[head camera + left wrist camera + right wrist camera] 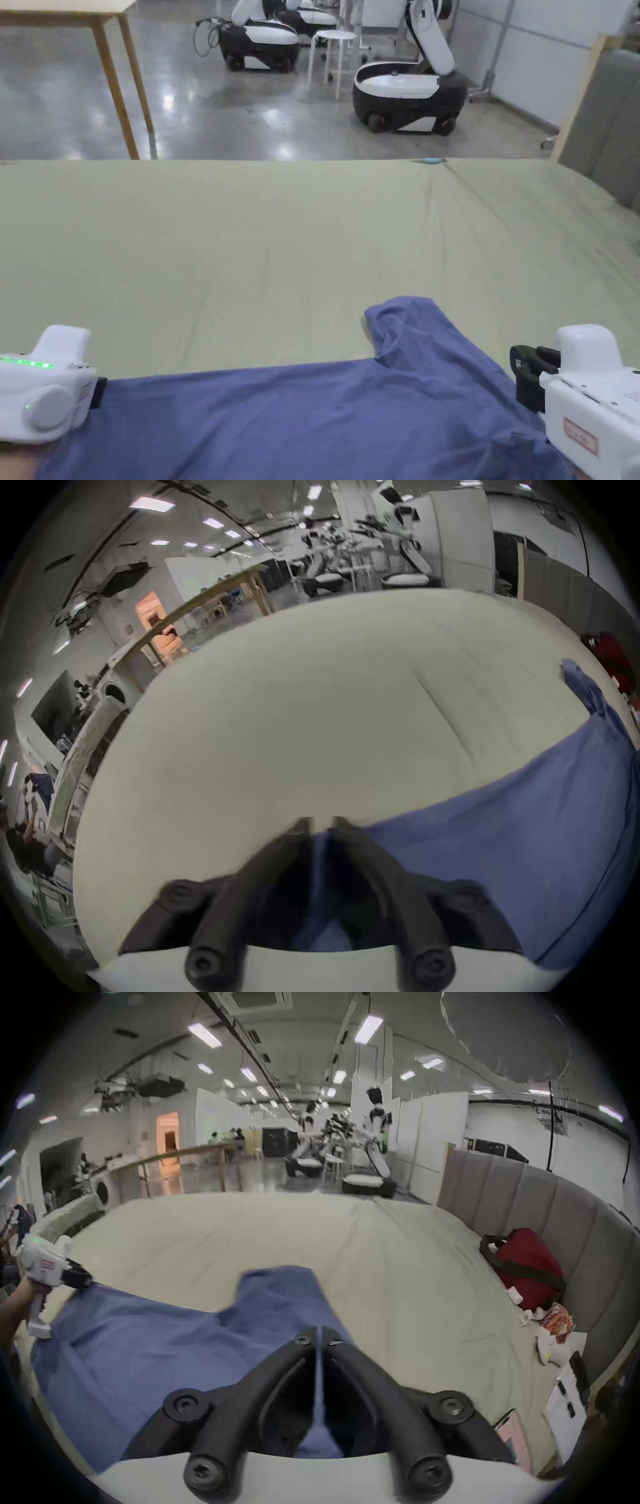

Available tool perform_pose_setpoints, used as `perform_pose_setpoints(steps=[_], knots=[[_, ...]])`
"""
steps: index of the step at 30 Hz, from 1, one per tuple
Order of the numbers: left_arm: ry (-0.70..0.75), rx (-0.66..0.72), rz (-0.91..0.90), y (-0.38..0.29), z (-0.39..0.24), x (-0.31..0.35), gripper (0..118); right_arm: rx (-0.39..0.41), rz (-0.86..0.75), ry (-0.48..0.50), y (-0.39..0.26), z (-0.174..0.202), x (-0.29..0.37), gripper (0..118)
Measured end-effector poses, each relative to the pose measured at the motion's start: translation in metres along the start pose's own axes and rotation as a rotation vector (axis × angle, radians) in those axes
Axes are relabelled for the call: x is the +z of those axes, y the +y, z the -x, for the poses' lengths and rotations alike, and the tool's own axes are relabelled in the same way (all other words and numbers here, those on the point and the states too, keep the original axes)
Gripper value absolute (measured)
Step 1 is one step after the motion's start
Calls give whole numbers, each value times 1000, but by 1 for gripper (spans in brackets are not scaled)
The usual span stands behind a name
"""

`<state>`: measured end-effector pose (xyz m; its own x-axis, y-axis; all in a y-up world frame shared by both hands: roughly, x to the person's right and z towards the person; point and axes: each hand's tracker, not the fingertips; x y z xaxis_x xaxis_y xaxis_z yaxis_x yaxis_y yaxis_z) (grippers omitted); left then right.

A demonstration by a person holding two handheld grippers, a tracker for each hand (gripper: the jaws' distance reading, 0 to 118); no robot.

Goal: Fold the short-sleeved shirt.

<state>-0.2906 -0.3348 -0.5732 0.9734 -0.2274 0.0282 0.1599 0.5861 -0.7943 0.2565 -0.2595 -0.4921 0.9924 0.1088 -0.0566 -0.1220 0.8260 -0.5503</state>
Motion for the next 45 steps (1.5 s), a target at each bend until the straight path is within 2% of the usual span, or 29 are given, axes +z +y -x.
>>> perform_pose_setpoints(steps=[1,2,3,4,9,10,12,13,14,15,16,17,18,20,22,25,28,32,36,40,43,45], knots=[[-26,4,-1,-3,-3,-1,6,2,47,-18,6,-7,-18,22],[-4,-3,-6,-5,-6,1,5,6,99,-18,12,-12,-36,66],[32,-31,-24,-7,-5,6,5,12,168,-5,17,-16,-57,100],[30,-27,-35,-7,-5,13,4,18,210,9,19,-17,-76,117],[18,-29,-104,-4,-5,53,4,110,338,-1,23,-3,-154,118],[11,-26,-114,-2,-5,61,4,132,368,-1,20,1,-166,117],[5,-25,-123,-1,-8,69,4,194,442,-18,11,9,-182,108],[5,-27,-125,-1,-10,72,4,182,444,27,8,10,-180,103],[0,-33,-124,-1,-11,73,4,137,413,39,11,8,-175,88],[-3,-35,-125,-1,-6,64,4,57,420,75,16,2,-171,77],[-6,-36,-126,-1,-7,65,4,-18,429,126,17,-3,-170,68],[-10,-35,-129,-1,-8,65,4,-33,409,108,17,-8,-164,48],[-11,-35,-128,0,-10,65,4,-7,397,97,17,-10,-160,33],[-14,-28,-131,1,-12,68,4,24,376,90,17,-10,-154,7],[-21,-19,-129,1,-14,71,4,105,340,76,16,-1,-145,3],[-29,9,-149,-1,-12,78,4,148,323,92,15,11,-132,3],[0,44,-241,-6,2,100,3,117,222,105,26,5,-97,3],[-21,113,-371,-21,22,170,3,134,58,116,39,-9,-18,3],[-38,134,-438,-61,37,240,3,99,-70,142,26,-25,75,3],[-113,123,-356,-121,41,264,3,95,-56,162,-28,-28,130,3],[-123,85,-233,-171,32,249,3,112,33,145,-84,-22,133,3],[-134,98,-146,-202,24,234,3,74,105,135,-121,-19,125,3]])
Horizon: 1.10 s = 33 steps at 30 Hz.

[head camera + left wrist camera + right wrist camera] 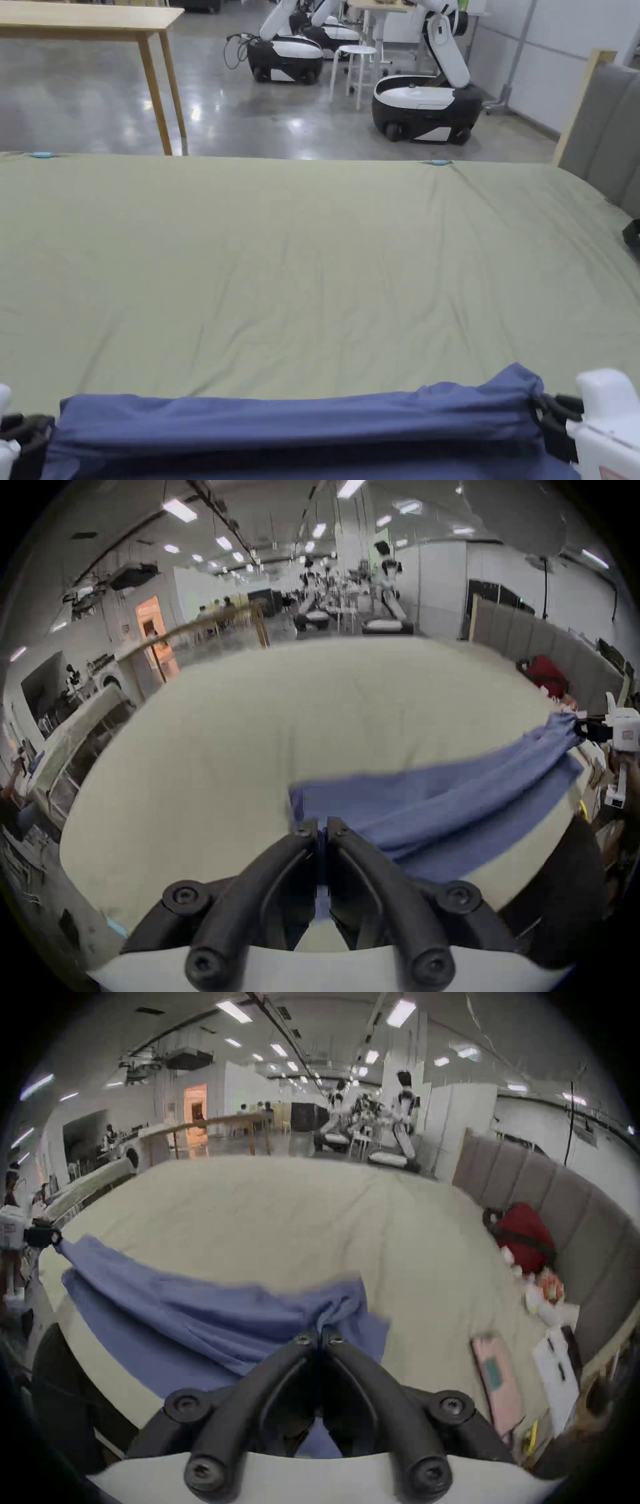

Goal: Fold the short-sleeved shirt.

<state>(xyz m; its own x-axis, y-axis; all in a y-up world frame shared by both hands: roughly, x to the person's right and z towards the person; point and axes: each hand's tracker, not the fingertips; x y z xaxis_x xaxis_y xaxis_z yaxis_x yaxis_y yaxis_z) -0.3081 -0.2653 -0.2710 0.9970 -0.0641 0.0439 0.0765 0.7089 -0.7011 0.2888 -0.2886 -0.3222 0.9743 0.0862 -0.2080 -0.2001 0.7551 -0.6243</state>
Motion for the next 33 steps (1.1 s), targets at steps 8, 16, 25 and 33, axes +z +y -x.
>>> perform_pose_setpoints(steps=[8,16,25,33], knots=[[70,77,-38,-22,-7,-6,115,-115,8,-5,-14,2,18,41],[83,47,-469,55,-72,55,118,-105,-484,12,60,79,86,112],[91,45,-489,55,-106,41,0,-52,-531,-39,60,132,71,0],[-97,287,-311,11,1,49,29,-35,-493,11,53,153,70,0]])
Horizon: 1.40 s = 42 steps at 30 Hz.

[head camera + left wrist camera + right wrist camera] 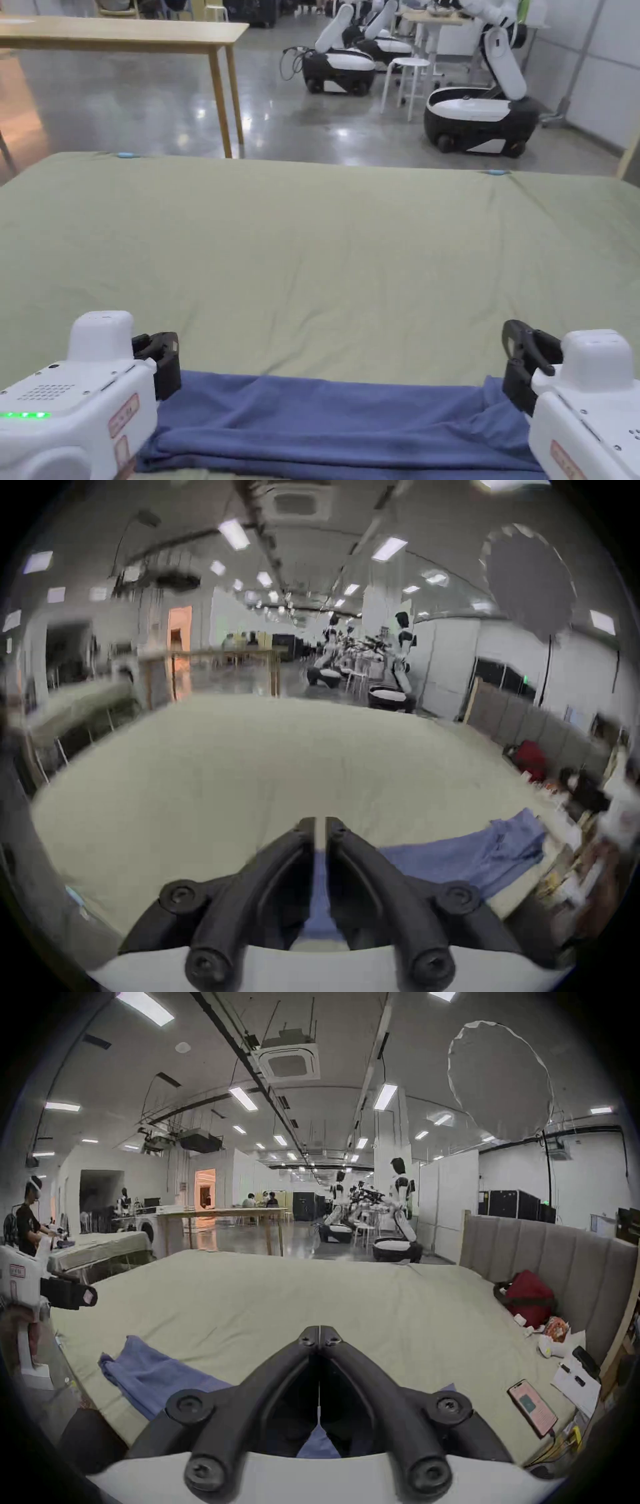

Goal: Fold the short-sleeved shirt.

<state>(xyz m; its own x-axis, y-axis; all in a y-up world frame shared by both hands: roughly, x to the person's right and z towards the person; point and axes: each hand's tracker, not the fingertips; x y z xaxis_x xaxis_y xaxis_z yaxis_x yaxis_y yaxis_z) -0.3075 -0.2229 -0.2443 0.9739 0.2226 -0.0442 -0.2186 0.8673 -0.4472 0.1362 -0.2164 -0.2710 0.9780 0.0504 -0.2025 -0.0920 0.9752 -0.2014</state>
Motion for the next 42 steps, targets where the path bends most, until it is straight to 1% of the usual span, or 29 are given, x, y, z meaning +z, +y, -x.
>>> perform_pose_setpoints(steps=[1,2,3,5,6,10,11,12,14,16,17,18,19,20,21,22,23,24,25,26,28,29,31,32,34,36,37,40,42], knots=[[-42,90,40,-3,21,0,61,-5,8,6,-3,2,0,0],[-69,159,83,-9,43,-1,107,-14,20,13,-4,6,0,0],[-79,193,103,-17,62,-2,118,-25,34,19,-6,11,0,0],[-109,257,138,-29,91,0,118,-47,65,36,-13,17,-2,0],[-150,320,134,-38,105,-1,118,-49,69,35,-17,21,-2,0],[-396,678,253,-69,152,-29,118,-67,97,39,-25,32,-5,0],[-470,791,314,-82,162,-42,118,-75,100,40,-25,35,-6,0],[-503,886,369,-95,163,-57,118,-79,104,39,-25,37,-6,0],[-508,1029,487,-124,162,-85,118,-85,110,33,-26,39,-6,0],[-667,1004,314,-117,151,-93,118,-90,112,35,-24,39,-6,0],[-706,1045,374,-117,140,-105,118,-86,113,32,-23,41,-6,0],[-709,1071,396,-119,131,-113,118,-75,115,24,-22,42,-7,0],[-685,1045,363,-120,126,-119,114,-68,118,24,-21,42,-9,0],[-677,1028,342,-119,122,-123,85,-62,122,23,-21,43,-10,0],[-613,1026,322,-118,119,-125,34,-57,125,18,-20,45,-11,0],[-541,1041,336,-122,117,-131,6,-55,128,15,-19,45,-11,0],[-398,1033,408,-131,115,-138,5,-54,128,14,-19,44,-10,0],[-409,1031,373,-139,117,-135,5,-53,127,12,-18,45,-10,0],[-503,1044,309,-134,115,-130,5,-53,128,11,-18,45,-10,0],[-476,1028,306,-129,113,-125,4,-52,133,11,-18,46,-10,0],[-369,849,294,-111,113,-118,4,-50,137,9,-18,44,-9,0],[-325,791,273,-105,124,-109,3,-51,139,10,-17,44,-10,0],[-301,794,230,-92,134,-101,3,-52,142,16,-18,43,-10,0],[-274,757,206,-81,138,-95,3,-52,139,17,-19,44,-10,0],[-204,592,183,-57,130,-81,3,-57,138,27,-19,45,-9,0],[-178,381,158,-34,97,-67,3,-61,137,36,-21,43,-7,0],[-145,243,127,-22,74,-58,3,-60,137,39,-22,42,-5,0],[-144,-105,85,-4,-10,-46,3,-60,136,42,-23,36,1,0],[-152,-382,112,-7,-77,-48,4,-108,131,53,-25,27,7,0]])
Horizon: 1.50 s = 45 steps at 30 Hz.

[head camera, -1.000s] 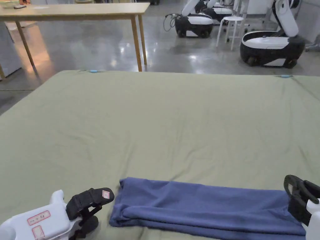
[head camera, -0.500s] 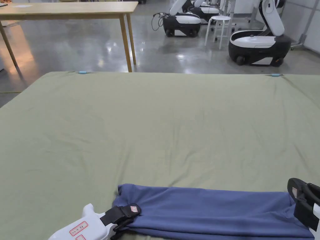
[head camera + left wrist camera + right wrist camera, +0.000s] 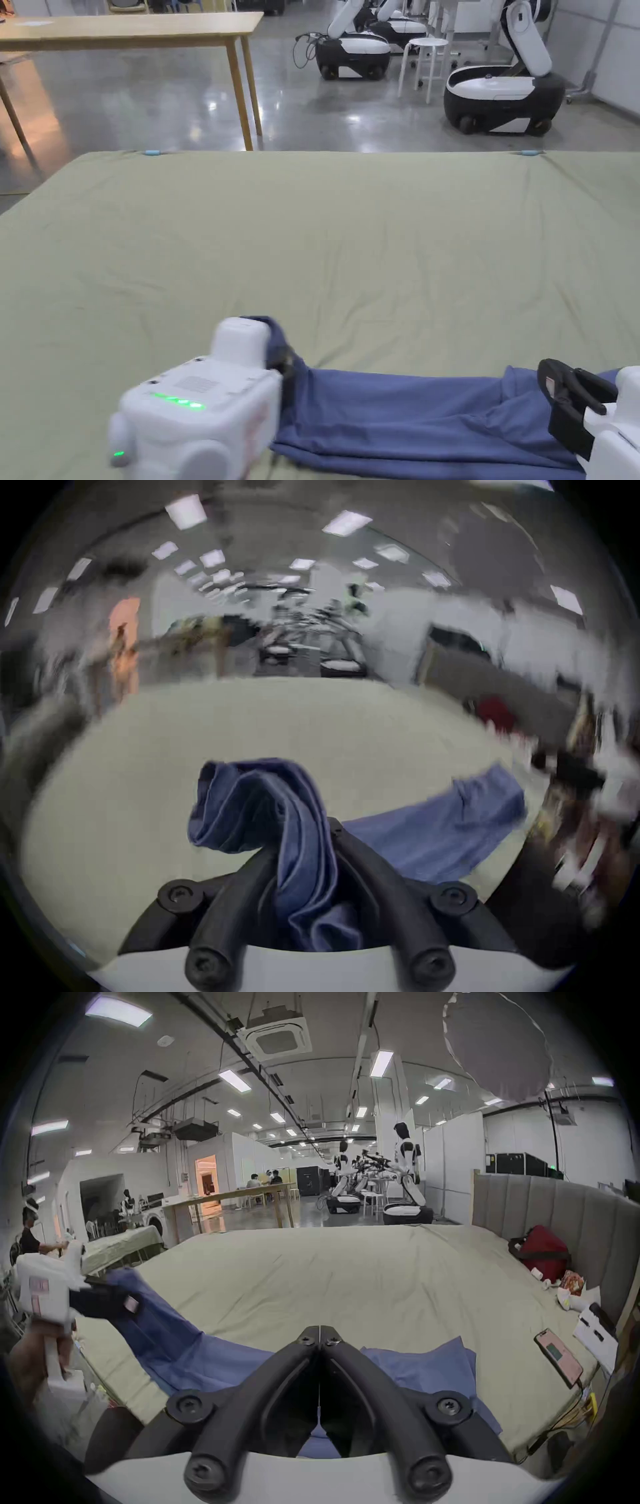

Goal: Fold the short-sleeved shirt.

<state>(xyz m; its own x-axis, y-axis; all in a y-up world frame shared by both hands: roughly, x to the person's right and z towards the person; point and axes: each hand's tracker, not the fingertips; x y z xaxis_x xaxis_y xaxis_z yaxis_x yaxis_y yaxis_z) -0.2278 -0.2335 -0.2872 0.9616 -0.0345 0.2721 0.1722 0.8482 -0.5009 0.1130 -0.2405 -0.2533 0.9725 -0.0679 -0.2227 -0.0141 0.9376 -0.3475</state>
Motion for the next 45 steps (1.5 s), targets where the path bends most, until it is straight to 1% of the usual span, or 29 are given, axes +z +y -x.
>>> perform_pose_setpoints(steps=[1,3,5,6,8,9,10,11,12,13,15,17,19,20,21,22,23,25,26,27,28,30,31,34,35,38,41,42,45], knots=[[15,-110,21,5,-27,-8,3,-14,-1,5,-2,-5,4,0],[4,-236,54,6,-79,-32,4,-14,0,1,-7,-12,9,0],[-5,-272,113,0,-114,-61,3,-19,2,-3,-11,-22,16,0],[27,-303,156,-5,-127,-76,4,-27,4,-3,-13,-27,19,0],[53,-316,224,-21,-141,-101,4,-66,7,2,-16,-39,24,0],[54,-298,231,-28,-142,-108,5,-81,8,0,-19,-46,26,0],[46,-268,251,-31,-141,-112,11,-92,13,0,-20,-52,27,0],[20,-225,252,-30,-137,-114,38,-95,17,2,-20,-57,26,0],[-26,-162,242,-27,-134,-109,74,-95,20,5,-21,-61,26,0],[-50,-126,239,-23,-132,-104,96,-96,23,7,-21,-65,25,0],[-74,-32,129,-1,-116,-79,100,-103,35,17,-20,-72,23,0],[-109,108,82,12,-93,-60,110,-120,33,30,-21,-76,22,0],[-136,284,43,16,-62,-53,110,-134,31,40,-23,-78,21,0],[-129,368,31,14,-51,-54,104,-141,30,45,-24,-79,20,0],[-148,464,60,9,-39,-58,86,-147,32,48,-26,-79,19,0],[-179,550,88,2,-31,-64,55,-150,38,49,-27,-80,17,0],[-219,641,138,-6,-29,-76,42,-152,45,49,-29,-81,15,0],[-147,620,191,-21,-41,-92,20,-164,58,51,-33,-83,12,1],[-161,594,170,-28,-49,-100,10,-175,62,53,-34,-85,12,1],[-208,609,158,-35,-55,-108,9,-180,63,50,-35,-86,12,1],[-264,666,141,-40,-61,-117,9,-180,65,48,-36,-87,12,1],[-246,718,108,-43,-74,-133,9,-177,75,44,-37,-89,11,0],[-282,716,94,-44,-82,-143,9,-176,81,41,-38,-90,12,0],[-255,691,173,-44,-102,-170,9,-170,86,29,-37,-94,16,1],[-261,696,161,-47,-106,-172,9,-163,84,22,-37,-95,18,0],[-309,750,74,-46,-103,-157,8,-154,83,4,-36,-98,23,0],[-258,684,-9,-38,-89,-119,8,-151,102,1,-36,-97,20,0],[-287,688,-33,-37,-76,-103,8,-148,102,1,-36,-94,19,1],[-218,663,-6,-41,-37,-67,8,-142,100,21,-34,-80,15,1]])
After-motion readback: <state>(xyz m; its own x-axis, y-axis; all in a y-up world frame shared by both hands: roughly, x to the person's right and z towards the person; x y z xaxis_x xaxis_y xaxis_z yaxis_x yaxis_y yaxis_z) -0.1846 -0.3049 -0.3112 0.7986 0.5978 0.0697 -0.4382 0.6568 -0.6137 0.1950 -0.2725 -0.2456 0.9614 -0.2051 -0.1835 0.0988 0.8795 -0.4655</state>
